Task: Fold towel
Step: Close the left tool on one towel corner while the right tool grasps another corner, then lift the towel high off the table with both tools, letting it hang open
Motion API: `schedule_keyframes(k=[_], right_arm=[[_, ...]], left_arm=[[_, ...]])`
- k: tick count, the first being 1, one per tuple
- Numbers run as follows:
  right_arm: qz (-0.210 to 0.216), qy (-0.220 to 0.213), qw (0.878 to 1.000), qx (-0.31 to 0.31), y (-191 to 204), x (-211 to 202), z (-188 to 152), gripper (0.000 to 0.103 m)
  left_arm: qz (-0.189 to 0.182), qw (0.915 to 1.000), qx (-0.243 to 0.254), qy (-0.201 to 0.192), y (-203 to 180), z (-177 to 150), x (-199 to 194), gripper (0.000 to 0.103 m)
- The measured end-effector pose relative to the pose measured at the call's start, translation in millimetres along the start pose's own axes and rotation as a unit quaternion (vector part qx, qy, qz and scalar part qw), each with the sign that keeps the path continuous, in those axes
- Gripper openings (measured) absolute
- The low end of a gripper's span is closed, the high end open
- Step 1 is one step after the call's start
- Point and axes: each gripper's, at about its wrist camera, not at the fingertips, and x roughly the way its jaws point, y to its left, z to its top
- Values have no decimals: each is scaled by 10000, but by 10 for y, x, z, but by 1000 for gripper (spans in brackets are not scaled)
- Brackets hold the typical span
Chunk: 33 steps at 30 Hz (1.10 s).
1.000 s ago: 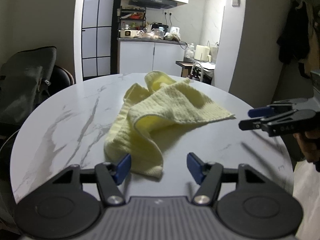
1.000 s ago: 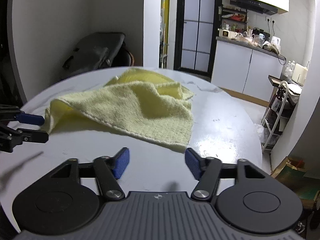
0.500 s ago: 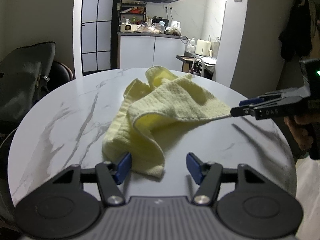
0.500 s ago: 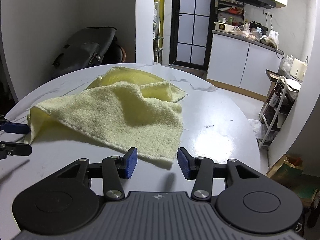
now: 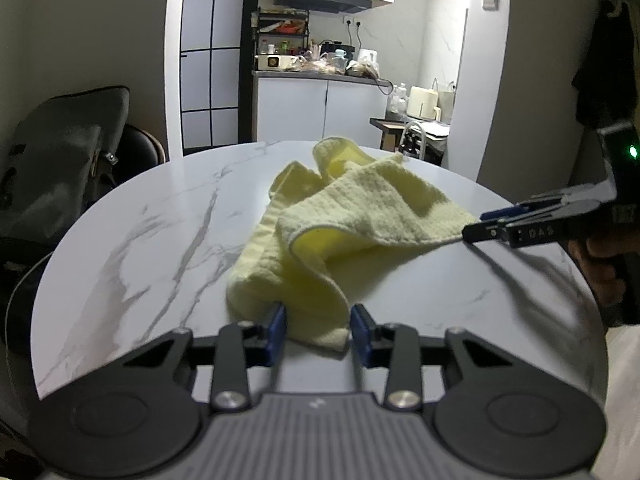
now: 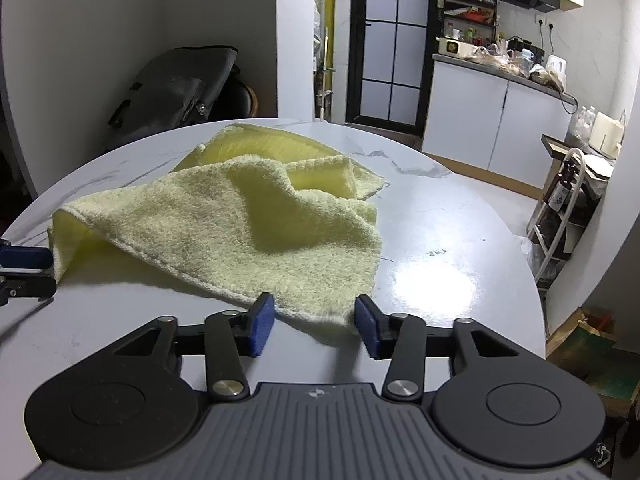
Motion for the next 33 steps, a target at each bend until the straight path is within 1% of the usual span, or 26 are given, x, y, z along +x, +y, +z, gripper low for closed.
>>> schedule_keyframes(k=[1, 2, 3, 4, 5, 11, 15, 23, 27, 33], right_arm=[[18, -28, 10000, 13, -4, -7, -9, 28], [11, -40, 10000, 18, -9, -10, -15, 20], [4, -71, 10000, 31, -20, -24, -30, 17], [1, -94, 9999, 41, -29, -37, -43, 10], [6, -92, 9999, 41, -31, -46, -48, 7], [-65, -178, 9998, -44, 8, -106, -57, 5], [-119, -337, 9994, -39, 23, -182, -40, 4], [-187, -675, 9975, -47, 48, -393, 39, 4], [-239, -895, 9957, -34, 35, -537, 130, 4], [-281, -1271, 9915, -82, 25, -758, 307, 4]], left_arm=[[28, 10000, -35, -12, 20, -6, -8, 23], [48, 10000, -72, -20, 40, -11, -15, 18], [55, 9999, -109, -24, 56, -14, -18, 13], [53, 9999, -143, -28, 70, -18, -21, 11], [43, 9998, -189, -34, 90, -25, -28, 11], [43, 9995, -321, -62, 148, -36, -79, 9], [125, 9985, -463, -280, 196, -15, -167, 9], [231, 9983, -358, -397, 206, 70, -264, 8], [281, 9981, -214, -505, 186, 225, -353, 8], [437, 9956, 122, -825, 155, 540, -561, 8]])
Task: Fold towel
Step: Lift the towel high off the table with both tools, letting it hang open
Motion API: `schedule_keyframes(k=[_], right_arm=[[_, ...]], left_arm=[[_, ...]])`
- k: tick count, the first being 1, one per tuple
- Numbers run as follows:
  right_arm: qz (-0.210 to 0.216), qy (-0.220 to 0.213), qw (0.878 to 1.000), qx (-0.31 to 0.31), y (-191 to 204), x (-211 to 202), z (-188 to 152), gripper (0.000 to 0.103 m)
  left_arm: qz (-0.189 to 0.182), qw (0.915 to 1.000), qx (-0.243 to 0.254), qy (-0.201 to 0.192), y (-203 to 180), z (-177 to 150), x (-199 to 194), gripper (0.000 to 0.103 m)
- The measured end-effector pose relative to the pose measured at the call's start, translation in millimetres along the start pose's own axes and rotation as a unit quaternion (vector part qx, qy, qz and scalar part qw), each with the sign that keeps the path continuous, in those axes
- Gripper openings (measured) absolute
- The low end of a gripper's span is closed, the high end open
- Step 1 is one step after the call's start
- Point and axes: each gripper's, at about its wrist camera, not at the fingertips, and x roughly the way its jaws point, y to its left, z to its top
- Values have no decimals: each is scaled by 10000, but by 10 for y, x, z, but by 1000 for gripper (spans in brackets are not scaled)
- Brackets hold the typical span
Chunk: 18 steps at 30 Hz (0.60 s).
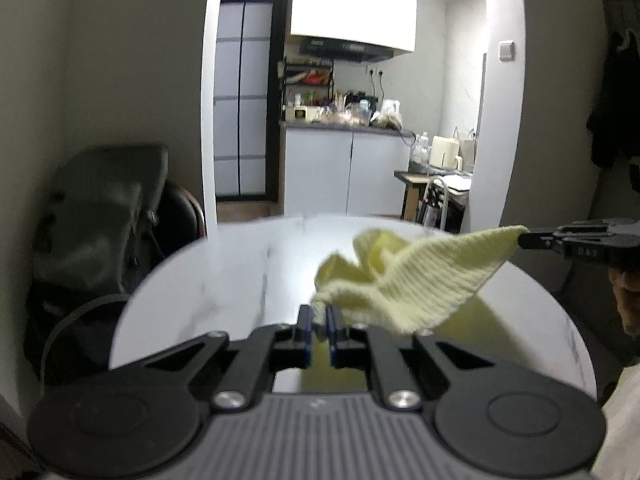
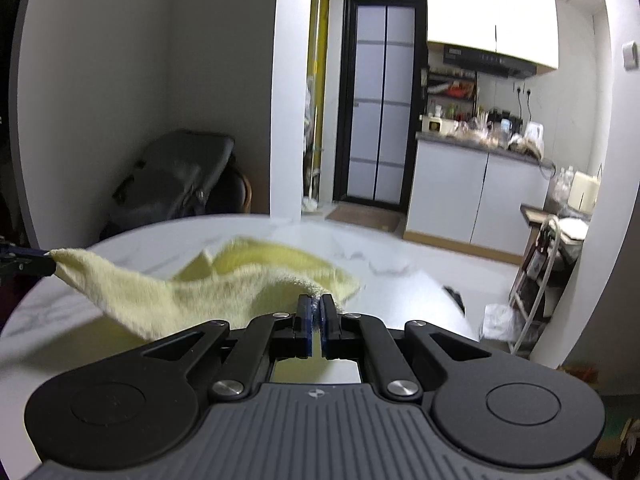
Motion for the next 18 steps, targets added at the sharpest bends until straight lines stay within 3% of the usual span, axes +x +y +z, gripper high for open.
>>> schedule_keyframes(k=[18], right_arm=[[-218, -888, 9954, -280, 7, -329, 778, 4]], left_arm=[[-56, 9978, 451, -481, 207, 814, -158, 8]])
